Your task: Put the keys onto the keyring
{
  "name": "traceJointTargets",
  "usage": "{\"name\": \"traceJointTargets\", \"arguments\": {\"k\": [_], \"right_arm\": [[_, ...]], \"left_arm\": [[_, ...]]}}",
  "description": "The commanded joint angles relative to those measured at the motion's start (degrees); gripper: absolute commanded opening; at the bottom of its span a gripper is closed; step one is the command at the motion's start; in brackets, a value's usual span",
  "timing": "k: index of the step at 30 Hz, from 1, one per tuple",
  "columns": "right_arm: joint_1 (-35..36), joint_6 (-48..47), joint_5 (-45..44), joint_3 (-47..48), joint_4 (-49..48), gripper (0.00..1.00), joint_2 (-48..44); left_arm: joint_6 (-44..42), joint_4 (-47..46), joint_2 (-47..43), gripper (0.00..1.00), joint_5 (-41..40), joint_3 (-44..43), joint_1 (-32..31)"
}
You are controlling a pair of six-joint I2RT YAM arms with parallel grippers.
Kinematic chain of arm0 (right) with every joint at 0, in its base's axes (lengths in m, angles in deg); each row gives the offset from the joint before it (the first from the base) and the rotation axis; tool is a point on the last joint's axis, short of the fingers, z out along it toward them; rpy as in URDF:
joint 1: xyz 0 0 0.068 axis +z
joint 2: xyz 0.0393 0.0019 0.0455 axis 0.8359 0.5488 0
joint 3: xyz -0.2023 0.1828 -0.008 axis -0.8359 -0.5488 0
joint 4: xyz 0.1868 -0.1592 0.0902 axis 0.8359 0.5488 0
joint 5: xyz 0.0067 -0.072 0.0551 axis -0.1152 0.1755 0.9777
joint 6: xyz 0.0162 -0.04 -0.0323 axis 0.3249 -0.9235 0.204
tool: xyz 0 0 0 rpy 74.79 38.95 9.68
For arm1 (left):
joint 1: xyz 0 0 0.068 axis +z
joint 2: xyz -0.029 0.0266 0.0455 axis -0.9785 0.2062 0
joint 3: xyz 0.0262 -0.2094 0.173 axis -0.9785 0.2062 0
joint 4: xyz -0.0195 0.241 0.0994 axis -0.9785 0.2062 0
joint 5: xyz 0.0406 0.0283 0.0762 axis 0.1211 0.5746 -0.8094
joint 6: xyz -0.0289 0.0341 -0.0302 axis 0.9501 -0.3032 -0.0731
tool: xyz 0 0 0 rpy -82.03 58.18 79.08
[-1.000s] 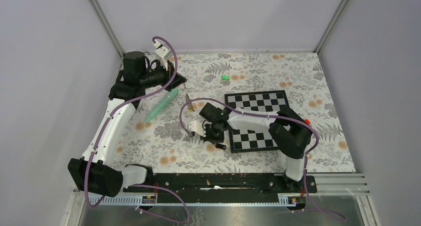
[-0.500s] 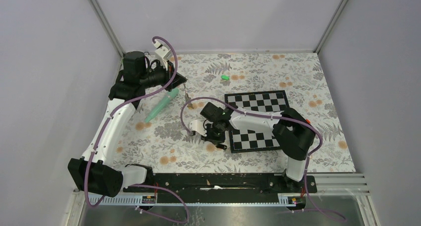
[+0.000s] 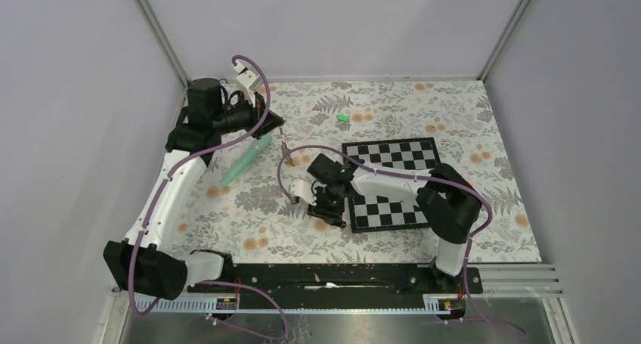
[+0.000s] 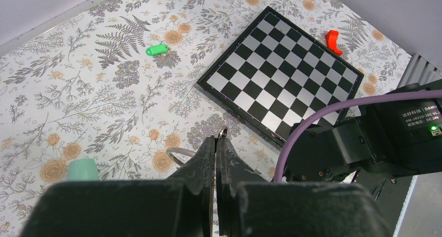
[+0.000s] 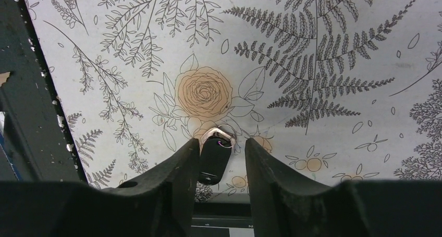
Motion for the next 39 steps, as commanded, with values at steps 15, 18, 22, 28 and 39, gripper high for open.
{"name": "traceJointTargets", "arguments": {"k": [15,18,22,28,39], "right_arm": [[-4.2,5.9,6.8,3.2,1.4,0.49,2.1],[-4.4,6.2,7.1,3.3,1.4,0.49,3.1],[-4.9,6.2,7.3,3.2,1.4,0.49,4.1],[-5.0,6.6,8.1,2.9,1.4,0.49,5.2],[-5.0,7.2,10.1,1.9,2.0,0.45,5.4]], "left_arm": [[0.4,-4.3,-2.3,0.00,1.7,-0.7,0.4],[0.4,-4.2,-2.4,0.00,1.7,-0.6,0.4],[0.4,-4.2,-2.4,0.00,1.8,-0.6,0.4],[0.4,-4.3,-2.4,0.00,2.0,-0.5,0.4],[0.6,-4.4,-2.5,0.00,2.0,-0.4,0.4]]}}
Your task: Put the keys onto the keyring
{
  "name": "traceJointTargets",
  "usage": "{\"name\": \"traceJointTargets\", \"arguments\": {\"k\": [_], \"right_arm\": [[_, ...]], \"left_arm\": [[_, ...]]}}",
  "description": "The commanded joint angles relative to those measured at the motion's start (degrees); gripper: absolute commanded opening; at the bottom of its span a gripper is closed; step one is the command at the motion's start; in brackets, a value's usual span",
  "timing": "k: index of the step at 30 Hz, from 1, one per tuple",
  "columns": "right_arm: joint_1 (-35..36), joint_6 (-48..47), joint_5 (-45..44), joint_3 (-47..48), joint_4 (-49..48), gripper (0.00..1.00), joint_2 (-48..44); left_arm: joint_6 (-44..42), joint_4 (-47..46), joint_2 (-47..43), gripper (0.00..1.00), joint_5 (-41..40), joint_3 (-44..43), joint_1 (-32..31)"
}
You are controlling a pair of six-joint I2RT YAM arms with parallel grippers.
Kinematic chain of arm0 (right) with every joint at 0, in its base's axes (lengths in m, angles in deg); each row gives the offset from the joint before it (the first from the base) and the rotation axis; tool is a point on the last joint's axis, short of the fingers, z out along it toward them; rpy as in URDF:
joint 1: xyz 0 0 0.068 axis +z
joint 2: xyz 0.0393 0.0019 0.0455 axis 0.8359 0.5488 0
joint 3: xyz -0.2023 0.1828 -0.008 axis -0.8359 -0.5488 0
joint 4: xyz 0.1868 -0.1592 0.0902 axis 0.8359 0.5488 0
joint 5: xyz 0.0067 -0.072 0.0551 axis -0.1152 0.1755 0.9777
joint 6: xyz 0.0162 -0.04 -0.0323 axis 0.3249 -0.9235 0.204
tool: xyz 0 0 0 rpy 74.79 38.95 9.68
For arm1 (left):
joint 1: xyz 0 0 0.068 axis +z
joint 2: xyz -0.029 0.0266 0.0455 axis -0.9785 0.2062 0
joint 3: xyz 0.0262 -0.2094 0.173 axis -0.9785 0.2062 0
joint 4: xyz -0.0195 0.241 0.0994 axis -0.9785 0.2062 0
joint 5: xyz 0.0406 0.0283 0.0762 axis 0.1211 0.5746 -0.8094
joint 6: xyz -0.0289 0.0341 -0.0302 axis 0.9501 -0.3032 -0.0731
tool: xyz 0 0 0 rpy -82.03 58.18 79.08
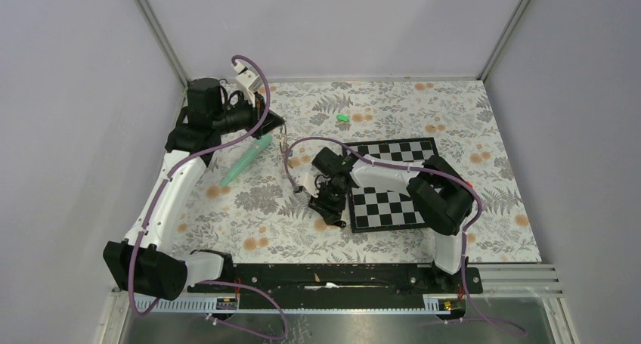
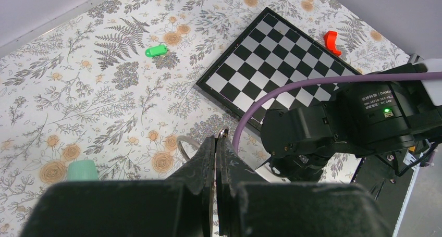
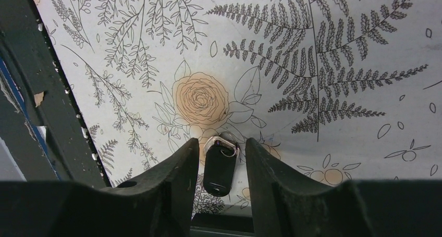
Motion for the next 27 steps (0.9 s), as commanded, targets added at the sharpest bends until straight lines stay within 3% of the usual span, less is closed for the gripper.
{"name": "traceJointTargets", "arguments": {"k": [1,27], "right_arm": [[-0.3,0.7,1.7,0.4,1.6,0.44,1.2],[-0.3,0.5,3.4,0.4,2.6,0.22,0.6]], "left_arm": [[0.5,-4.2,-2.5,0.00,1.8,-0.3,0.4],[0.4,-4.4,-3.2,0.00,1.8,0.2,0.5]]}}
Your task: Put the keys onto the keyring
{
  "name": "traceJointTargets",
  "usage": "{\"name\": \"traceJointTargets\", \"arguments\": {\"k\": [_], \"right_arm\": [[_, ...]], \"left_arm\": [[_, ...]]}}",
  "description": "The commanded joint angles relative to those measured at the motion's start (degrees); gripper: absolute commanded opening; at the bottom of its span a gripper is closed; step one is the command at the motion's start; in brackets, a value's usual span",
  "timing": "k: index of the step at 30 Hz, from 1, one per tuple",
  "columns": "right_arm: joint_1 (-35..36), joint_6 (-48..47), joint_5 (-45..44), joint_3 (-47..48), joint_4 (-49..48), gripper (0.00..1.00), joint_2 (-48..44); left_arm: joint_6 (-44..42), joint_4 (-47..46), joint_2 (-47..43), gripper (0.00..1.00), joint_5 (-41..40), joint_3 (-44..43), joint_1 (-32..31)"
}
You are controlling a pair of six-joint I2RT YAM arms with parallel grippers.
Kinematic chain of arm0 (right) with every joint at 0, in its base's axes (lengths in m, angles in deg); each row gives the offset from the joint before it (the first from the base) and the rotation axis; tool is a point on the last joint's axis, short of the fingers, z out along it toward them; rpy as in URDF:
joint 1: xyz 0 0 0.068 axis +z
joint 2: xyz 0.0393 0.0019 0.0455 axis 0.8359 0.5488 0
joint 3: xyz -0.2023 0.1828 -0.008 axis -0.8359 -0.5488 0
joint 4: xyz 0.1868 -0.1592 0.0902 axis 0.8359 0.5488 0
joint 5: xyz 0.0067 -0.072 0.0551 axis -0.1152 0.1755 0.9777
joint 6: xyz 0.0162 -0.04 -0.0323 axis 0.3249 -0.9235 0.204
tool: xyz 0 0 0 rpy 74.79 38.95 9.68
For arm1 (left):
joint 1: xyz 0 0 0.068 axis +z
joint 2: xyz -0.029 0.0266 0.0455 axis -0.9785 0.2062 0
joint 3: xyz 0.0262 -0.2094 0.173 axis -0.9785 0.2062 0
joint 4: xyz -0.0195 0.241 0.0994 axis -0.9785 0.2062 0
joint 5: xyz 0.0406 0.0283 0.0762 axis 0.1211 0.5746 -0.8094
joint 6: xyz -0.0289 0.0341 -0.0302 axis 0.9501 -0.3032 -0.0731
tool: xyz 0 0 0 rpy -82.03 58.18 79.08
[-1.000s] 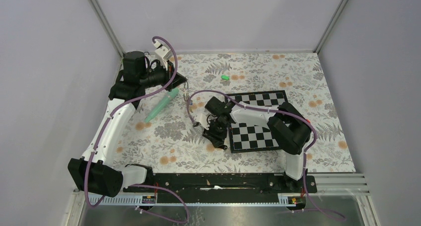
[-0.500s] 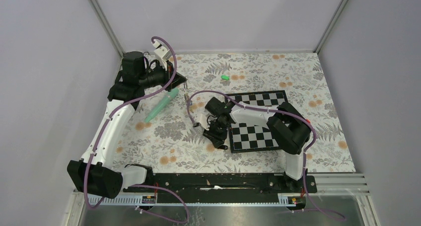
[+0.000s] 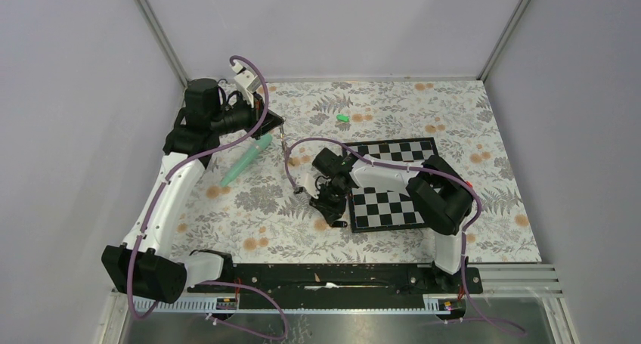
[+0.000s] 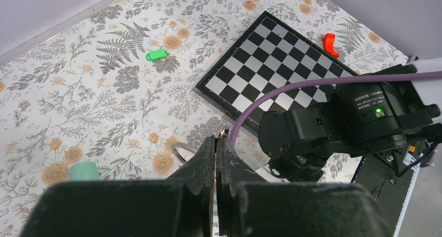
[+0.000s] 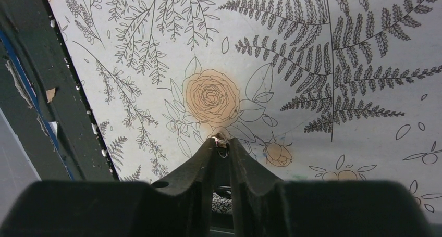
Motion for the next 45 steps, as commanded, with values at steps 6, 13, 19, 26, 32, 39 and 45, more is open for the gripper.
{"name": "traceJointTargets", "arguments": {"k": [6,13,19,26,32,39,45], "right_arm": [[-0.3,-0.1,2.6,0.6,1.9,0.09,0.2],[-0.3,-0.7,2.8,0.8,2.3,0.02,-0.8],[-0.3,-0.7,0.9,-0.6,0.7,0.01,-2.4],[-0.2,-0.7,0.4,-1.9,-0.1,0.06,-3.2],[0.0,-0.8,0.4,-2.4,-0.1,0.11,-3.5],[0.4,-1.2,0.2,-3.0,0.0,0.14,-4.0],[0.4,-1.7,0.7,-3.2,0.2,0.15,-4.9]], "left_arm": [[0.4,-4.5,-2.1,0.00,1.7,0.2,0.5],[0.4,-4.5,-2.0,0.00,1.8,0.1,0.5],[0.4,-4.4,-1.9,0.00,1.7,0.1,0.5],[0.5,-4.5,-1.9,0.00,1.8,0.1,0.5],[0.5,-4.6,-1.9,0.00,1.9,0.2,0.5],[0.5,-4.7,-2.1,0.00,1.8,0.3,0.5],[0.6,-4.9,-2.2,0.00,1.8,0.6,0.6]]}}
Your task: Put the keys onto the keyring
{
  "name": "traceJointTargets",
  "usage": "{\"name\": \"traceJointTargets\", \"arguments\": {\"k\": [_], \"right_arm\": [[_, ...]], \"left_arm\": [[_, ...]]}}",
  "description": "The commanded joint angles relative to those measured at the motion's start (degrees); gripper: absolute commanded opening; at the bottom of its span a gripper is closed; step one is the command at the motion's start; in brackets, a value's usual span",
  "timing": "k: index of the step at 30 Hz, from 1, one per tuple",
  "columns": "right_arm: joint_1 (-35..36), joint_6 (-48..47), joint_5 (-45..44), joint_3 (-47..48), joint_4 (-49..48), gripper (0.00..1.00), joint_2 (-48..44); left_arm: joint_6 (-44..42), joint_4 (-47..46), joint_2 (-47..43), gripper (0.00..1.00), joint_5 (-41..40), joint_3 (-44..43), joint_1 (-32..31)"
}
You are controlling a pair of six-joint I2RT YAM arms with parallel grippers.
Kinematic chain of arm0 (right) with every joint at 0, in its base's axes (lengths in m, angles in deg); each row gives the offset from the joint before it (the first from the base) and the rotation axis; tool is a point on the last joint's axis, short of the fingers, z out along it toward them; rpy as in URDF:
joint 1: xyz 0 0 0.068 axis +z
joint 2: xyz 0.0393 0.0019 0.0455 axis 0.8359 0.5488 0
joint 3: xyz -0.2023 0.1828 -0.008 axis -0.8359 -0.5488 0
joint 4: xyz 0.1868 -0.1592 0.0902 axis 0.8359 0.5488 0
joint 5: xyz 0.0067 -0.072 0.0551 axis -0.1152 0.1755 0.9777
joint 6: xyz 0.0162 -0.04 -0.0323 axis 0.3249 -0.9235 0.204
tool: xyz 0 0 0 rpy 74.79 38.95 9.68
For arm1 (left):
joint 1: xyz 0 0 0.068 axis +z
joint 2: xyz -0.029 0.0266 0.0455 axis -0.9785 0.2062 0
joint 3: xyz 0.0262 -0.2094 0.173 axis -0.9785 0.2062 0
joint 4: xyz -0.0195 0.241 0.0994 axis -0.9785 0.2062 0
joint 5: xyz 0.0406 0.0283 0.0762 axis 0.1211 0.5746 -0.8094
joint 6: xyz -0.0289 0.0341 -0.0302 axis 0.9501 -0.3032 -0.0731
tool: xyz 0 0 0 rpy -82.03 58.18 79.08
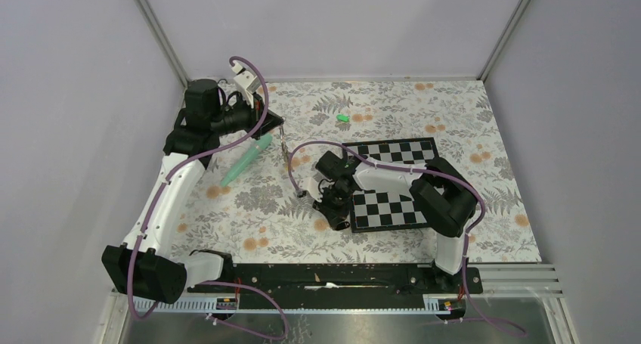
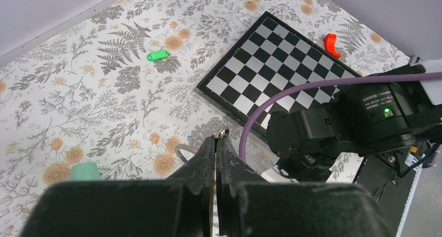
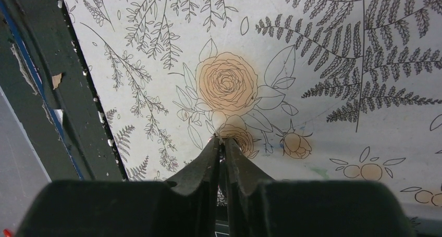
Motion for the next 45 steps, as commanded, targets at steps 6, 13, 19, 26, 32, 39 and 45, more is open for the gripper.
{"name": "traceJointTargets", "arguments": {"k": [6,13,19,26,32,39,45], "right_arm": [[0.4,-1.6,1.2,-0.2,1.2,0.15,-3.4],[0.4,-2.1,2.1,-0.8,1.6,0.17,-3.3],[0.6,-2.5,1.2,-1.4,1.2,0.19,-3.6],[1.0,-2.9,1.1,-1.9,1.2,0.20,-4.2],[1.1,-3.6,1.1,-2.4,1.6,0.20,-4.7],[1.3,-3.9,0.7,-3.1,1.6,0.20,-4.2],[1.5,-4.0,0.8,-3.0,1.6,0.20,-4.1]], "left_arm": [[0.6,-4.3,-2.2,0.00,1.8,0.1,0.4],[0.7,-4.4,-2.2,0.00,2.0,0.1,0.4],[0.9,-4.5,-2.2,0.00,2.1,0.2,0.5],[1.0,-4.7,-2.6,0.00,2.1,0.6,0.6],[1.2,-4.9,-2.8,0.00,2.2,0.6,0.7],[1.5,-5.1,-2.9,0.00,2.4,0.8,0.8],[1.6,-5.1,-3.1,0.00,2.4,0.8,0.9]]}}
